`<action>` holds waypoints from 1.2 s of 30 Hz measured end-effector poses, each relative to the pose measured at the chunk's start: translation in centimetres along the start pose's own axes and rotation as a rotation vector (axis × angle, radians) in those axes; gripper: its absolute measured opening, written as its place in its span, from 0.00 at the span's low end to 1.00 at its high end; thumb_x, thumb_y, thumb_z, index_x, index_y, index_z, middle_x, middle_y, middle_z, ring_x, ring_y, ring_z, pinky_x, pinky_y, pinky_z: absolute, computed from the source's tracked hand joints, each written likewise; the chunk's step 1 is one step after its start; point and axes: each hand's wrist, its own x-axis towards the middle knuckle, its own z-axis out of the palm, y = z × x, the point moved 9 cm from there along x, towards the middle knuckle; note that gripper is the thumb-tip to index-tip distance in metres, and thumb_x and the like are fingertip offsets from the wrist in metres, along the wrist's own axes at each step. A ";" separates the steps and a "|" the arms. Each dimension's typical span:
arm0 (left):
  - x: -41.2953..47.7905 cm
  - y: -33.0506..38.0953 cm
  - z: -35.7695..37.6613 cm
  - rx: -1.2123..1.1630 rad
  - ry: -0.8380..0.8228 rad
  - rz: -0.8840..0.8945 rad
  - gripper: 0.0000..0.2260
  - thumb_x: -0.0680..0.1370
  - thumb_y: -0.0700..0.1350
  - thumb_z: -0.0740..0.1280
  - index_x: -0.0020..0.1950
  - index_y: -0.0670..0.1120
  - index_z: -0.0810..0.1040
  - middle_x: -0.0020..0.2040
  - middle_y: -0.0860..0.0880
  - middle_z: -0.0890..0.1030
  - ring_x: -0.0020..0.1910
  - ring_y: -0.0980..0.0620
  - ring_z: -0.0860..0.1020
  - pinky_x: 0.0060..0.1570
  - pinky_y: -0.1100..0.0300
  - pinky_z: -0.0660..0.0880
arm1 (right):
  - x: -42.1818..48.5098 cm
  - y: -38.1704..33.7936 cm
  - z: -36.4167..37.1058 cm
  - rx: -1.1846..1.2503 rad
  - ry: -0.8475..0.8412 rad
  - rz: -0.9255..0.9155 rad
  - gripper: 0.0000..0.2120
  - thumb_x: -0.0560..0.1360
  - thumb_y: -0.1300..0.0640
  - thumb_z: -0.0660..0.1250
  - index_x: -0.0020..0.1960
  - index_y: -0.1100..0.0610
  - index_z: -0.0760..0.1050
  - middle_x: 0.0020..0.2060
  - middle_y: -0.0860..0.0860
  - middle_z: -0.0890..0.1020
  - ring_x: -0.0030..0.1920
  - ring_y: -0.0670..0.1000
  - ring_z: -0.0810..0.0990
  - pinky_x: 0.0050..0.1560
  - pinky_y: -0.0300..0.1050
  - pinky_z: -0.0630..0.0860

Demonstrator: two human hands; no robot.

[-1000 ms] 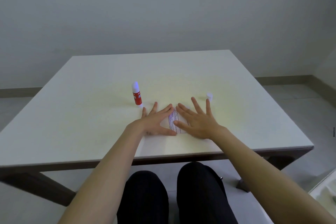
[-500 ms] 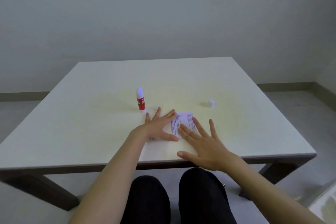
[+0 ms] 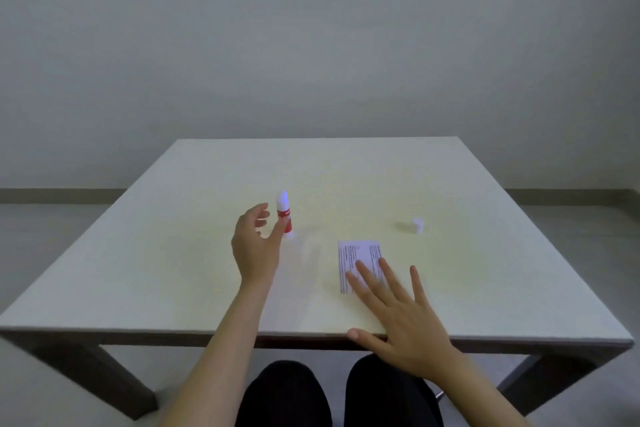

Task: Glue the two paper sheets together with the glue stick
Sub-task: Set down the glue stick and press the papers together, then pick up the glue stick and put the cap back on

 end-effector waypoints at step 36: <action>-7.2 7.3 7.9 -0.523 -0.455 -0.248 0.06 0.72 0.42 0.73 0.47 0.42 0.83 0.48 0.43 0.86 0.51 0.46 0.84 0.52 0.61 0.75 | 2.7 3.8 -6.6 1.036 0.468 0.455 0.15 0.75 0.51 0.67 0.56 0.57 0.70 0.39 0.48 0.80 0.37 0.50 0.78 0.41 0.39 0.74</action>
